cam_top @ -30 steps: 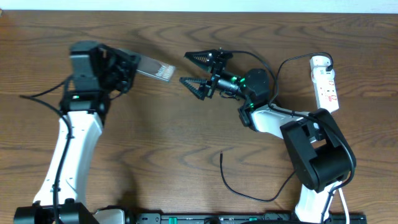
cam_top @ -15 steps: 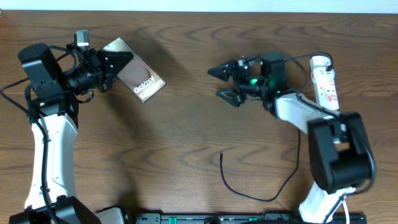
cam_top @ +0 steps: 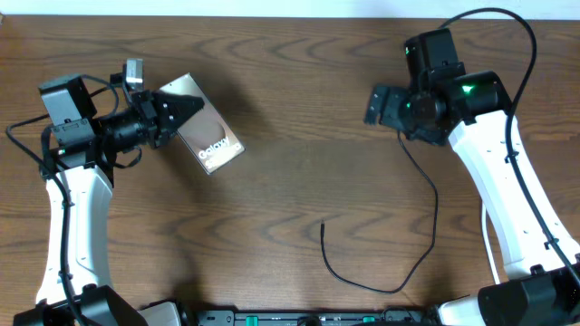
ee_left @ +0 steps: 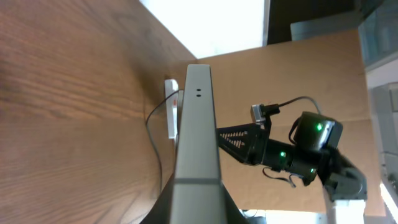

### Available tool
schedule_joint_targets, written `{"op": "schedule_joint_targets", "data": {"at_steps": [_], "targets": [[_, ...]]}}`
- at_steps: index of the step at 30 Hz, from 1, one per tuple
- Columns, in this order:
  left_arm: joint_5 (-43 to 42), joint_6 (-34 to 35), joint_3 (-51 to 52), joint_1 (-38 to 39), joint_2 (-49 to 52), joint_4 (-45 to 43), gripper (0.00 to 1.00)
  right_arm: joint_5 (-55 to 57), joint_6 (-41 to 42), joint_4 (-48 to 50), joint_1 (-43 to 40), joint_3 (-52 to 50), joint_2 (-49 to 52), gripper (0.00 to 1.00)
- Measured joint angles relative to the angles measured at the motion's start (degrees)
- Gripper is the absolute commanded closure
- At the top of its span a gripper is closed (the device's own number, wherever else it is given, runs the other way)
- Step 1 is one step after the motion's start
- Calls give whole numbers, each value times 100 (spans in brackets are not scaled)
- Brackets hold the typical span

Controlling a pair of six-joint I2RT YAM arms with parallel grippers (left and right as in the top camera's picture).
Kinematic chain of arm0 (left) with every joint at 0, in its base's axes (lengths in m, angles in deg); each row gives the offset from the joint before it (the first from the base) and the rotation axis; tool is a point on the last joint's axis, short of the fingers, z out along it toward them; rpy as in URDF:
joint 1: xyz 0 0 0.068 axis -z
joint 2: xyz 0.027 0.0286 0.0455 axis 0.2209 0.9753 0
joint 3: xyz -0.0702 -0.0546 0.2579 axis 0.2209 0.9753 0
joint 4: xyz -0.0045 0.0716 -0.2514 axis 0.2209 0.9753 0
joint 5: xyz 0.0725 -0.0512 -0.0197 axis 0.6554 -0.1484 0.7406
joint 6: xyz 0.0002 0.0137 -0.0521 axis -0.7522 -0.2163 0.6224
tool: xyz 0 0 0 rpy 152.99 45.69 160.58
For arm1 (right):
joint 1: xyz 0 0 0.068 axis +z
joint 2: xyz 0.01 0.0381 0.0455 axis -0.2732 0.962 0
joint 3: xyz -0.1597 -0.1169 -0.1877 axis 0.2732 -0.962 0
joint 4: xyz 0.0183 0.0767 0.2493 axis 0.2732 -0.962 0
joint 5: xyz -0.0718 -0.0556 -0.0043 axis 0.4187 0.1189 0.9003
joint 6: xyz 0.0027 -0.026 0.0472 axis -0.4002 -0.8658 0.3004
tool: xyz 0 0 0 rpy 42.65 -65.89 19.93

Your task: Plug charger to phone and switch on socket

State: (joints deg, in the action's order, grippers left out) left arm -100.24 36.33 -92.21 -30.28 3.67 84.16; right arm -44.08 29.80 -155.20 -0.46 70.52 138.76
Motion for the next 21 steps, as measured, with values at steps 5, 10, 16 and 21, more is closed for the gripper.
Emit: {"op": "schedule_joint_targets", "data": {"at_steps": [5,10,16,21], "targets": [[2,-863,2,11,0,551,93,789,-66,-407,0,0,20,1],[133,-1663,0,15,0,1419,93,1051,-85,-710,0,0,57,1],[354,-2638,0,20,0,2192,93,1003,-63,-721,122,-424,103,1],[522,-3169,0,48,0,2476,93,896,212,-203,494,-1593,120,3]]}}
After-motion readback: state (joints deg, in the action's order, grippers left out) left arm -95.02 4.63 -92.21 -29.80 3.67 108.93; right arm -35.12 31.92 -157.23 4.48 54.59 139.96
